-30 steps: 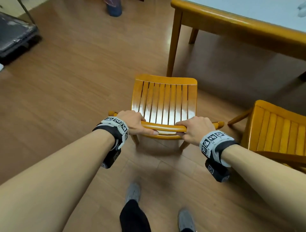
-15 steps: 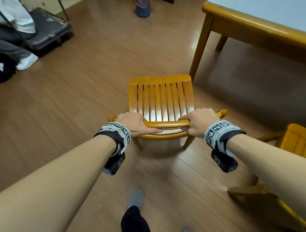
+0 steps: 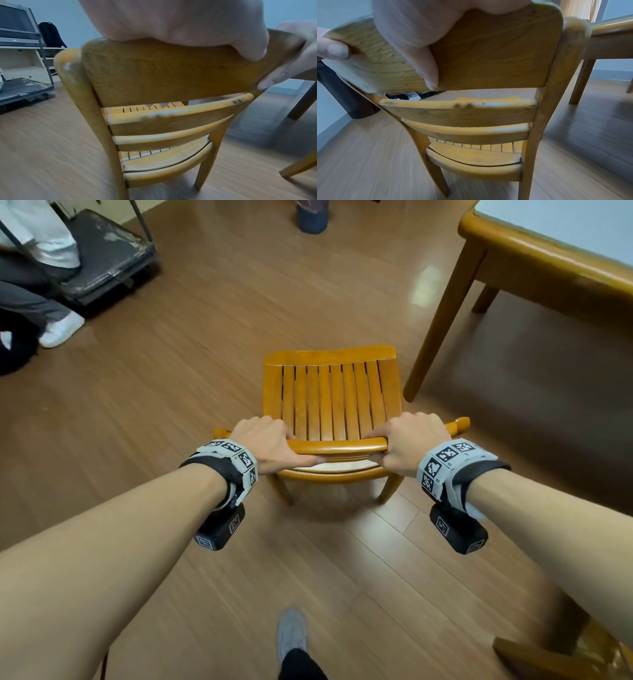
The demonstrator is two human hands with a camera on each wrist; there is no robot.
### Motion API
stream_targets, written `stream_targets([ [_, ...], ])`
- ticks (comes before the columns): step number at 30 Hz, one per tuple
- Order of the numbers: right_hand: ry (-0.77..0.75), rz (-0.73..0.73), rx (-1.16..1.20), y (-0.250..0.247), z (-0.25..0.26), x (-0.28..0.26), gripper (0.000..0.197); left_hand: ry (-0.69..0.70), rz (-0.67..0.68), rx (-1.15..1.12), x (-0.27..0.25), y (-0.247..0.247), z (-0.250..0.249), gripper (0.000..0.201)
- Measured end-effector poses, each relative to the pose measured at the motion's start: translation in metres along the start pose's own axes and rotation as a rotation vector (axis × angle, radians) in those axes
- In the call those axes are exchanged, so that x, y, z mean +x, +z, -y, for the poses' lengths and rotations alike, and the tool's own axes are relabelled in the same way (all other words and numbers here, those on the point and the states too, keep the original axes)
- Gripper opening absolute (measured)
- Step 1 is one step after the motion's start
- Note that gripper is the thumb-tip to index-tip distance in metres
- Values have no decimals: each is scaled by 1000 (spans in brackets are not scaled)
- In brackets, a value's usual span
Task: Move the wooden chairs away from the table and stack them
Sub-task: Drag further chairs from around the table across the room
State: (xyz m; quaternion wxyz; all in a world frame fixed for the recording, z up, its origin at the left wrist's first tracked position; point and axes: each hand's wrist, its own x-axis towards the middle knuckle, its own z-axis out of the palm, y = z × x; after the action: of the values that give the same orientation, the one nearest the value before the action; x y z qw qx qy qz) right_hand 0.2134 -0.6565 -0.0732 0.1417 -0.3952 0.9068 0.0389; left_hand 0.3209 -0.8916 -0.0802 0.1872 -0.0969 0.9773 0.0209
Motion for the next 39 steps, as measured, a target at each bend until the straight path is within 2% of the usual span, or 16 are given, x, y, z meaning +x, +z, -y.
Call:
stream_targets([
  [14,163,33,87,-72,6,186,47,157,80,59,176,-100,120,96],
  [20,198,31,108,-109,-18,275,47,207,95,116,270,-152,156,90],
  [30,284,40,168,-164,-54,417,44,301,140,201,430,-230,212,94],
  [39,478,81,262,-203,-76,545,41,468,135,265,578,-294,264,98],
])
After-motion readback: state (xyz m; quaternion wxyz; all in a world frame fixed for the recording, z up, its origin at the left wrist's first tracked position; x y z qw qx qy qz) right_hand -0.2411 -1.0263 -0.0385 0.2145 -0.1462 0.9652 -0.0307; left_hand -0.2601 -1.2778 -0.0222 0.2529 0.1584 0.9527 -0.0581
